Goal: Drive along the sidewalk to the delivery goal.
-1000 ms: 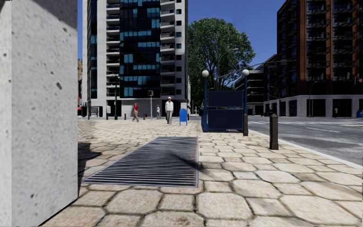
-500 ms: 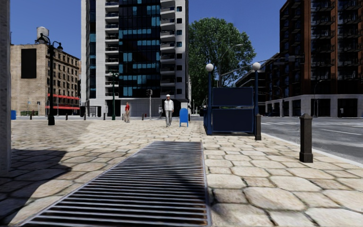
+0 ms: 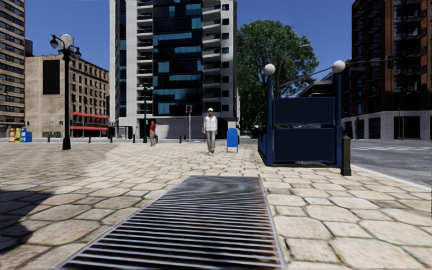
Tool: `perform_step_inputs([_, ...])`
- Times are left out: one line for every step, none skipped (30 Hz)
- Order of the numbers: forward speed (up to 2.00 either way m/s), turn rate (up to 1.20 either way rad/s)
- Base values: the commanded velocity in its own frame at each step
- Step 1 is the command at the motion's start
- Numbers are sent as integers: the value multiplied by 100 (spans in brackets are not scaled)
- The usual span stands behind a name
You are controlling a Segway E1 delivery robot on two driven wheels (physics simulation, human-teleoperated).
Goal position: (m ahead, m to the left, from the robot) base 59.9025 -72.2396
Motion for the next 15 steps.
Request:
perform_step_inputs([200,25])
perform_step_inputs([200,25])
perform_step_inputs([200,25])
perform_step_inputs([200,25])
perform_step_inputs([200,25])
perform_step_inputs([200,28])
perform_step_inputs([200,34])
perform_step_inputs([200,42])
perform_step_inputs([200,42])
perform_step_inputs([200,45])
perform_step_inputs([200,46])
perform_step_inputs([200,50])
perform_step_inputs([200,56])
perform_step_inputs([200,56])
perform_step_inputs([200,58])
